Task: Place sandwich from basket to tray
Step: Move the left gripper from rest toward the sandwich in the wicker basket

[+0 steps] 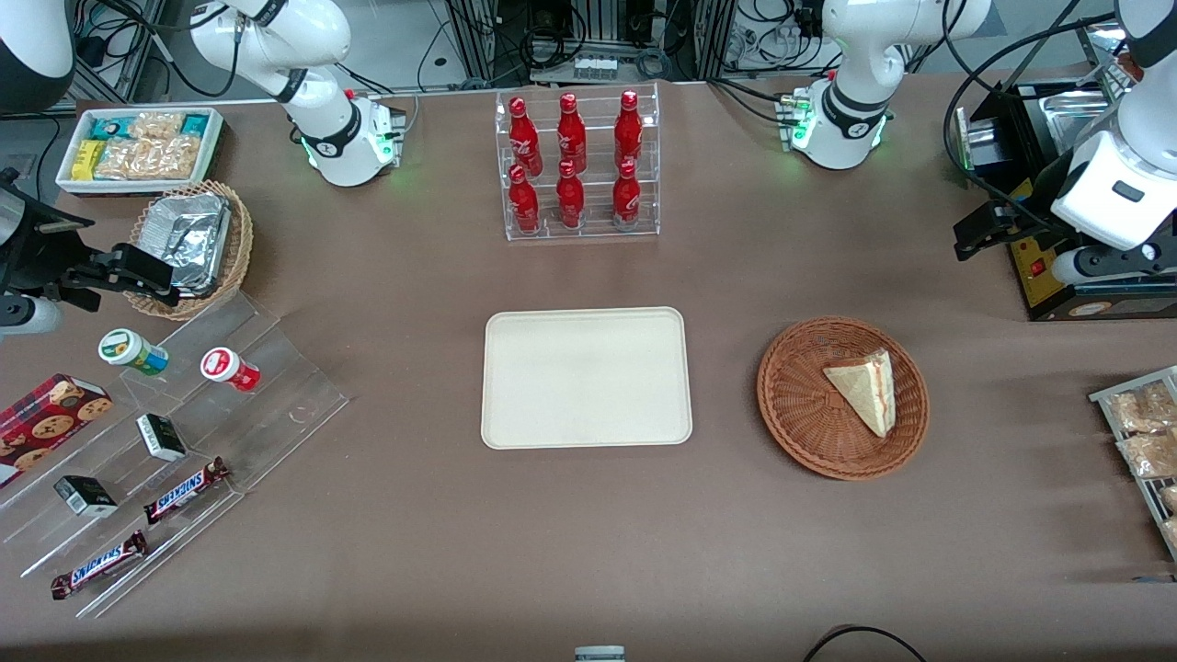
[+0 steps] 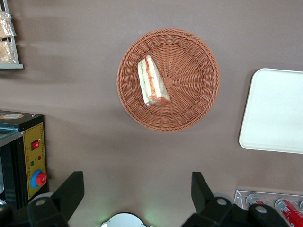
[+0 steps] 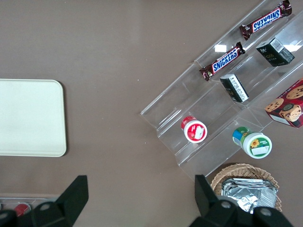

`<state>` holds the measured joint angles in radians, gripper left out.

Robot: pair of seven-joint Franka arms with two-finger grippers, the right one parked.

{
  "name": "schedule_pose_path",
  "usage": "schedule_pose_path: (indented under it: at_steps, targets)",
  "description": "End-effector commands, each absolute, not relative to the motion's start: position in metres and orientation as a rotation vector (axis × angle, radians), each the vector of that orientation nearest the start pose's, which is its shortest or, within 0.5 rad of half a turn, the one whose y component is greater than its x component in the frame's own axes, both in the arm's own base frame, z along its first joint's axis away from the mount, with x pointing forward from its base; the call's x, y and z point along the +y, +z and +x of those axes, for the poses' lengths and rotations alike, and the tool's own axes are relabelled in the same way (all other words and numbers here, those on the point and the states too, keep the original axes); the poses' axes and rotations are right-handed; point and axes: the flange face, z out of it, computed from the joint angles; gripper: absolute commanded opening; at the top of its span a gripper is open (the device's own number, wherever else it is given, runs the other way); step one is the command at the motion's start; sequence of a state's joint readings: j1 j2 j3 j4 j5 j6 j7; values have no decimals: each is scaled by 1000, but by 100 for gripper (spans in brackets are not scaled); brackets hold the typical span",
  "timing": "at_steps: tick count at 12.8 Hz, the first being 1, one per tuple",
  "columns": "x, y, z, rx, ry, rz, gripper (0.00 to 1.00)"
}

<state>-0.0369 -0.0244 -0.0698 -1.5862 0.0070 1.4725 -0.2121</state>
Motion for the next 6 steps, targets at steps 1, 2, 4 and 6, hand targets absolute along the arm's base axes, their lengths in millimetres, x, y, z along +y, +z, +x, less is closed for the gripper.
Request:
schedule_pose_path:
  at_steps: [1,2,4,6]
  targets:
    - [-58,627,529,-145,138,-3099,100]
    - [-58,627,530,-150,139,-3100,100]
    - [-55,609,530,-139,194,-3090,100]
    - [-41,576,531,-172,234,-3080,100]
